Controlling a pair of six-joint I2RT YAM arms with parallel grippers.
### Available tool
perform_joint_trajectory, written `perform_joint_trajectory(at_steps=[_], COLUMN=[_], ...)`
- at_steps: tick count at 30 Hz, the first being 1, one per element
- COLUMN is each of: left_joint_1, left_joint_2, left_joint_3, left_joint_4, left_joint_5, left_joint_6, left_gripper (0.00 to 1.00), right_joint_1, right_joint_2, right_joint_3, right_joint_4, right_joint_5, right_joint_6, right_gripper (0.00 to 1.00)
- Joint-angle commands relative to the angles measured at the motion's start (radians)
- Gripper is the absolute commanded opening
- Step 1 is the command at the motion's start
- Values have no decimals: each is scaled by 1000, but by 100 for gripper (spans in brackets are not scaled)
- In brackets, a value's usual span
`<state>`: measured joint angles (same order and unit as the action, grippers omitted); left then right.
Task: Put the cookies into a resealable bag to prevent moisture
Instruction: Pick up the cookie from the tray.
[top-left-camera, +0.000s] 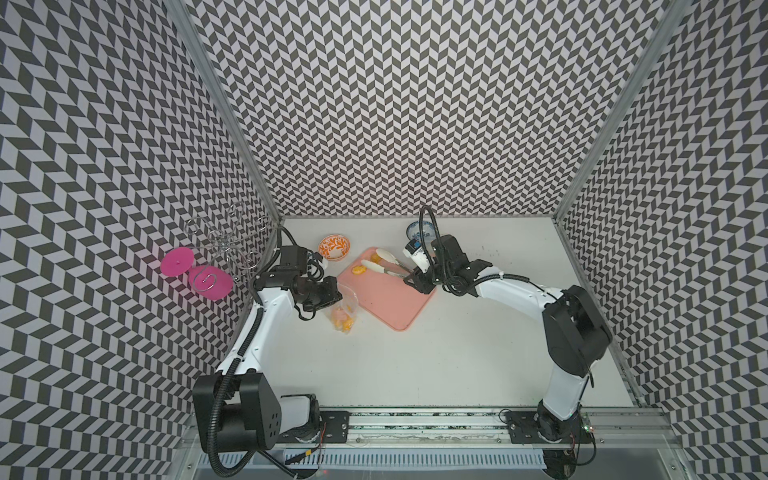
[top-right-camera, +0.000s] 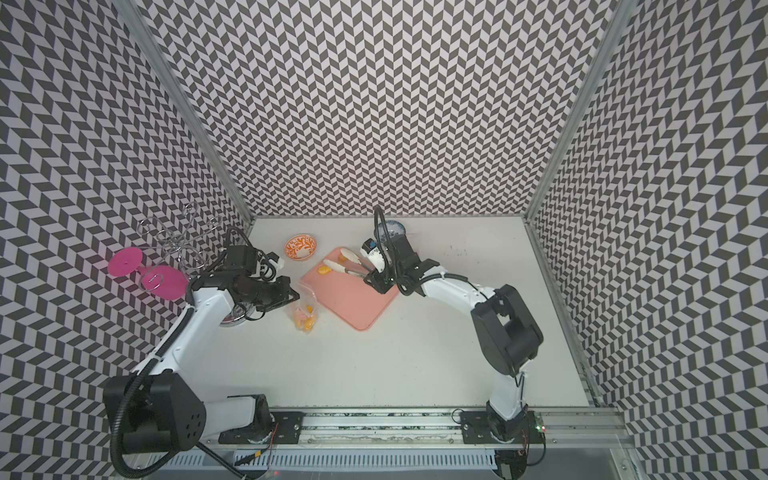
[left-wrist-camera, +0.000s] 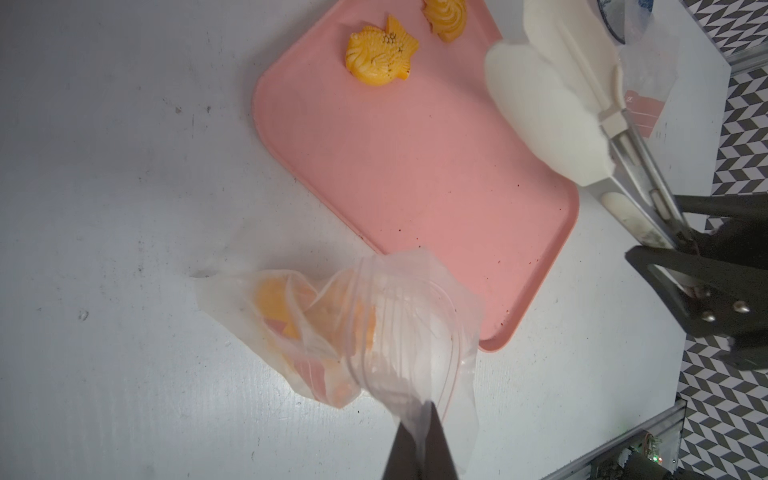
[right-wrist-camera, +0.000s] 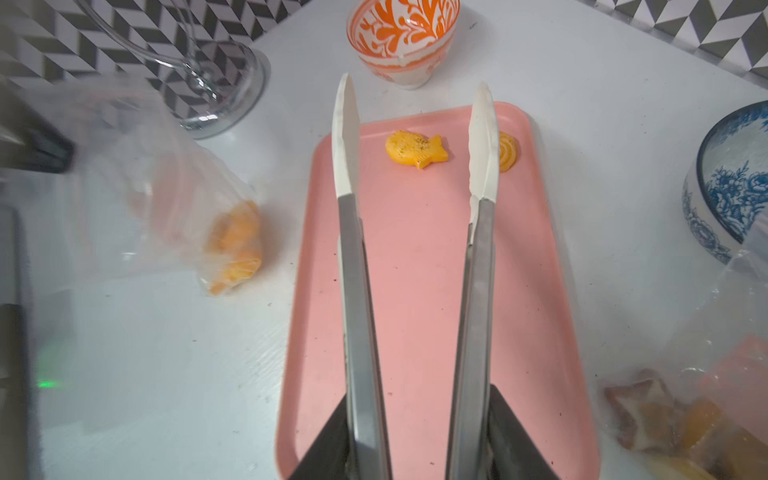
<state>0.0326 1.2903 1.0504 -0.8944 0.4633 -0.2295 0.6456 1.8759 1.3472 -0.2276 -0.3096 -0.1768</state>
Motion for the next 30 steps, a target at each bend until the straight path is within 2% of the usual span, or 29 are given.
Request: perform_joint_trajectory(at_steps=[1,7,13,30], left_joint_1=[-4,-5,-7,-8], left_joint_2=[-10,-1,7,23], left_joint_3=[-2,-9,-12,-19], left_joint_4=[-4,-3,0,7], left_joint_5=[-11,-12,-14,-5], left_joint_6=[1,7,16,29], left_gripper=[0,0,0,0], right_joint_1=[30,49,55,80], right_joint_2=[58,166,263,362], right_joint_3=[68,172,267,389], right_joint_4=[6,2,-24,-127], right_joint_5=[73,131,139,140], right_joint_6=[-144,-208,-213,-276], right_gripper=[46,50,50,41])
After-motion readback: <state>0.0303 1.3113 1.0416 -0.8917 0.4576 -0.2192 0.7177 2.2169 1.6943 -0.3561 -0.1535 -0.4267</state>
